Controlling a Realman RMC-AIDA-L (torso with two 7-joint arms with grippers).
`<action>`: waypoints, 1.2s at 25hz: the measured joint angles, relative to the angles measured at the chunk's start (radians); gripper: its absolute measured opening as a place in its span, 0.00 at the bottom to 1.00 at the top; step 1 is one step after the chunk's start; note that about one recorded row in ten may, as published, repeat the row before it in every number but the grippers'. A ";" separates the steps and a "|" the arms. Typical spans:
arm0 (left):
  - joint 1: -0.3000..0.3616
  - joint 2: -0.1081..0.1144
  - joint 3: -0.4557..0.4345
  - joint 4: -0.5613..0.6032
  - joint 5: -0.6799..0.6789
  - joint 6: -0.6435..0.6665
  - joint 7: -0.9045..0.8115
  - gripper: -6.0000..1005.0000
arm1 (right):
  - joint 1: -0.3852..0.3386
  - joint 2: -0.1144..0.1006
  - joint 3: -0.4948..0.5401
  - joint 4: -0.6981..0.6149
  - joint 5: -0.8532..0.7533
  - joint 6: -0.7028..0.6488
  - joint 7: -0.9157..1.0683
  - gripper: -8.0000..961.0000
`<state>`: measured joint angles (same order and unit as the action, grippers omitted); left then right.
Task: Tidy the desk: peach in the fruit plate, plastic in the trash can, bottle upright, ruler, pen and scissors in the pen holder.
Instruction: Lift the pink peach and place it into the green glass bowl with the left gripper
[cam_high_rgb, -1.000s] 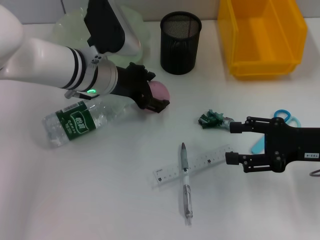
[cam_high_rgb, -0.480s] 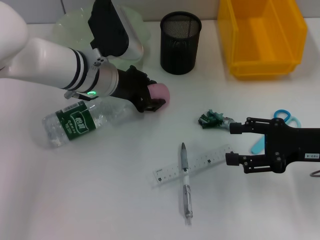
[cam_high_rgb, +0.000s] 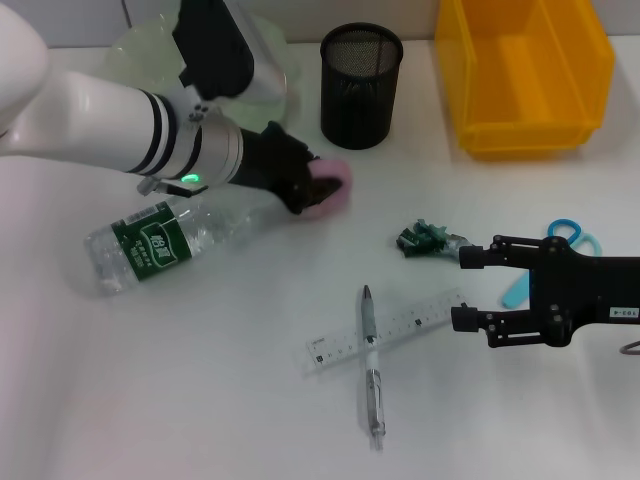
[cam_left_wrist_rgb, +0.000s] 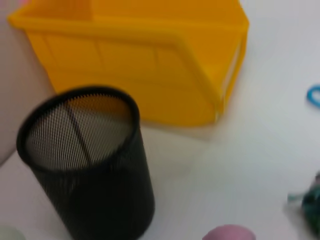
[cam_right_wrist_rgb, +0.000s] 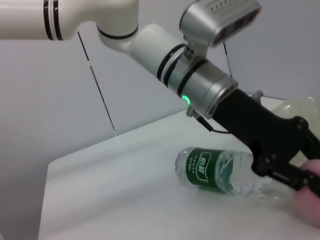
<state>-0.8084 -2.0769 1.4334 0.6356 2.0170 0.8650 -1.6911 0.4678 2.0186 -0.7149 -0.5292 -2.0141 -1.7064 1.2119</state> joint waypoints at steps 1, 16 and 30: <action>0.007 0.002 -0.002 0.012 -0.023 0.009 0.000 0.31 | 0.000 0.000 0.000 0.000 0.000 0.000 0.000 0.86; 0.149 0.009 -0.406 0.059 -0.450 0.104 0.149 0.17 | -0.006 -0.002 -0.002 0.000 0.000 -0.004 0.000 0.86; 0.114 0.000 -0.435 -0.163 -0.775 -0.163 0.500 0.08 | -0.006 -0.003 -0.003 -0.007 -0.007 -0.004 -0.001 0.86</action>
<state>-0.6944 -2.0764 0.9979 0.4723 1.2424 0.7025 -1.1913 0.4617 2.0156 -0.7179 -0.5365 -2.0215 -1.7105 1.2111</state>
